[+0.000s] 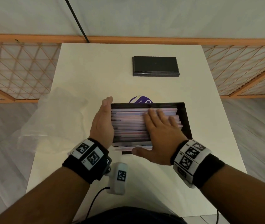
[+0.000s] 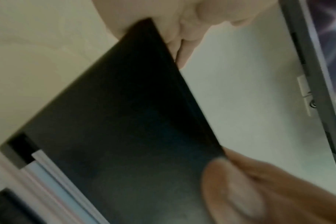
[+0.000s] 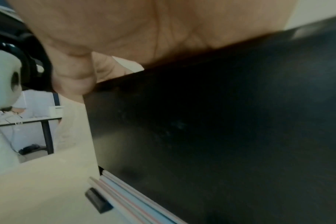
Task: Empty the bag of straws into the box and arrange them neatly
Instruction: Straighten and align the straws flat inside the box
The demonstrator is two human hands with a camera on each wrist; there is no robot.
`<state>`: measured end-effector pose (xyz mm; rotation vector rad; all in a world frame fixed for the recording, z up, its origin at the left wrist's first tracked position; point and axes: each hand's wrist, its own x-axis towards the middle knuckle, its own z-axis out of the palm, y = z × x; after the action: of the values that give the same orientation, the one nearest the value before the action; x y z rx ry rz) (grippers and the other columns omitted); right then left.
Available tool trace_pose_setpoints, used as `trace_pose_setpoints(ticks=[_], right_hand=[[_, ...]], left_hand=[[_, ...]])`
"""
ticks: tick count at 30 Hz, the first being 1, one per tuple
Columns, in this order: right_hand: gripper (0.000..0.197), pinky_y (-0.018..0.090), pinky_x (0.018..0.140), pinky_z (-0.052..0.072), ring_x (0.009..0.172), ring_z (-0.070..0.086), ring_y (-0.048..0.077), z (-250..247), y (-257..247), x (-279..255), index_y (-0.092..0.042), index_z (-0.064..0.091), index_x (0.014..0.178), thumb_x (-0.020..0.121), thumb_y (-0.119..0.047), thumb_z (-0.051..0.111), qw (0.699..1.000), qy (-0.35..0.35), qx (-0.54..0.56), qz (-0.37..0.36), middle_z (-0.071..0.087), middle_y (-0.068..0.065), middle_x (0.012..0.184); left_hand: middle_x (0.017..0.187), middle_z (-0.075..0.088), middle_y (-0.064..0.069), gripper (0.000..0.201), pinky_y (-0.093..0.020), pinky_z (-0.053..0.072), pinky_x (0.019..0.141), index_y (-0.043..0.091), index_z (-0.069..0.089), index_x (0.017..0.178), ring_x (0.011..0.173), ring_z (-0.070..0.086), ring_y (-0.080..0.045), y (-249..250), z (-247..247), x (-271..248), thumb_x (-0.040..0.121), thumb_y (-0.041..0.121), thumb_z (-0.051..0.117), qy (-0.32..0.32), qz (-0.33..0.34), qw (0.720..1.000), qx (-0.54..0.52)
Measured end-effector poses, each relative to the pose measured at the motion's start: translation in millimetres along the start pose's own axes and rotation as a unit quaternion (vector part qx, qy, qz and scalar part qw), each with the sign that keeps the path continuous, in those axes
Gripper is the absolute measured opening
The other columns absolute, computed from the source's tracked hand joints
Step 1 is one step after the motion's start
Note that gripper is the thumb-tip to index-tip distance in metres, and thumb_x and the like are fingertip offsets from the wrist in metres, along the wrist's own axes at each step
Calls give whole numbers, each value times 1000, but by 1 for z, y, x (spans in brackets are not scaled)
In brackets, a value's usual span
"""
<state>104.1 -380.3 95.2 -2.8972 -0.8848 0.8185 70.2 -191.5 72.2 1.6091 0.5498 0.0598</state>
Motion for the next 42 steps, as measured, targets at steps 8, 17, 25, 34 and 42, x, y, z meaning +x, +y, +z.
trace_pose_setpoints(ticks=[8, 17, 25, 34, 42], right_hand=[[116, 57, 121, -4, 150, -20, 27, 3, -8, 3, -21, -16, 155, 71, -95, 17, 1000, -9, -6, -19, -21, 0, 163], [115, 59, 120, -1, 151, -14, 28, 0, -16, 11, -20, -9, 156, 73, -93, 25, 999, -32, 12, -21, -16, 0, 165], [27, 30, 80, 49, 86, 61, 23, -14, 32, -28, -10, 66, 100, 76, -18, 72, 902, 390, 180, -49, 66, 5, 95], [28, 28, 83, 42, 101, 61, 28, 55, 77, -66, -14, 69, 110, 83, -23, 66, 882, 97, 309, 344, 71, 1, 98], [29, 49, 88, 53, 85, 64, 24, 86, 46, -27, -19, 62, 82, 53, -17, 65, 795, 14, 523, 306, 67, -8, 91]], left_hand=[[173, 7, 13, 75, 6, 0, 110, 27, 21, 164, 149, 4, 12, -14, 0, -2, 97, 58, 10, -39, 65, 985, 157], [174, -1, 12, 75, 7, -1, 109, 24, 10, 166, 152, -1, 9, -20, 0, 0, 99, 56, 11, -51, 82, 974, 204], [173, 4, 11, 74, 4, -1, 112, 22, 13, 165, 151, 3, 9, -22, 1, 2, 99, 55, 14, -32, 91, 973, 209], [114, 68, -7, 67, -43, 47, 108, 11, 67, 110, 101, 63, -22, -48, -10, -8, 104, 67, 32, 178, -261, 935, -159], [147, 59, -9, 94, -35, 37, 112, 8, 56, 146, 137, 53, -26, -58, -2, -36, 98, 79, 17, 75, -372, 903, -202]])
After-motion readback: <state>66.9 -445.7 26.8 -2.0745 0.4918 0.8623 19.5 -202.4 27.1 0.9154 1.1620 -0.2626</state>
